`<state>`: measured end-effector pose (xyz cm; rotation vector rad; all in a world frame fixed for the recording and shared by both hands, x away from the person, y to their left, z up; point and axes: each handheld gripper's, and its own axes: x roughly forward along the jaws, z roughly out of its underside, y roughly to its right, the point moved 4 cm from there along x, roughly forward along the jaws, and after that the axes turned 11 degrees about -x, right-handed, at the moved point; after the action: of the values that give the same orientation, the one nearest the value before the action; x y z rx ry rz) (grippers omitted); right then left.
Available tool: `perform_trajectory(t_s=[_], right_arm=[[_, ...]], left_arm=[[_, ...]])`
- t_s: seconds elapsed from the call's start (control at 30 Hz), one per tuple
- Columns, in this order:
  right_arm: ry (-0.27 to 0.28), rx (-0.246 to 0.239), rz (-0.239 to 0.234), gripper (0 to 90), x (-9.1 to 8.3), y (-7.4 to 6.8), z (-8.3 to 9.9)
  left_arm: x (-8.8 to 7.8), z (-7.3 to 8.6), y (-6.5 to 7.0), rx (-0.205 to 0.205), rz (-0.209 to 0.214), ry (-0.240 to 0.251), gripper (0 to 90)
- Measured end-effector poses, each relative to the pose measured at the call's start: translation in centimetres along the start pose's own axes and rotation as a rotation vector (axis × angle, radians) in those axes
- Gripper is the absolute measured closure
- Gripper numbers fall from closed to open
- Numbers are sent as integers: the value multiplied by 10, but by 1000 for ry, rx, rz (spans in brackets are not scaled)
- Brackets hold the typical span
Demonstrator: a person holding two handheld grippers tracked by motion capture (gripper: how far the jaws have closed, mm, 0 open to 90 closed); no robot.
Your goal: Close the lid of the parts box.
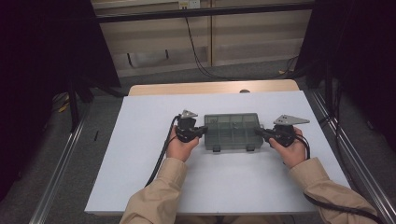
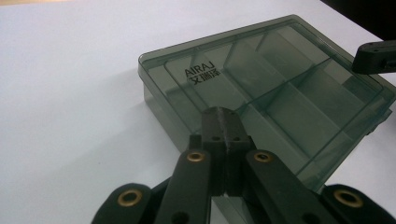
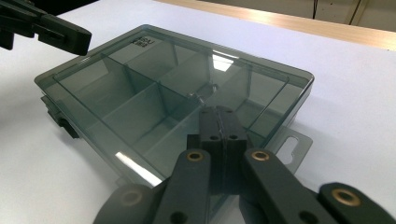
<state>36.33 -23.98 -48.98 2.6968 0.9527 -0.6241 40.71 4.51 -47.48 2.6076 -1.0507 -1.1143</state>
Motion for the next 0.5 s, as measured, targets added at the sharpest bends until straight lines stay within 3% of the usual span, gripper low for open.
perform_trajectory(t_s=[0.5], right_arm=[[13, -9, 0, 900, -2, -2, 2]], left_arm=[[-1, 3, 2, -30, 18, 6, 900]])
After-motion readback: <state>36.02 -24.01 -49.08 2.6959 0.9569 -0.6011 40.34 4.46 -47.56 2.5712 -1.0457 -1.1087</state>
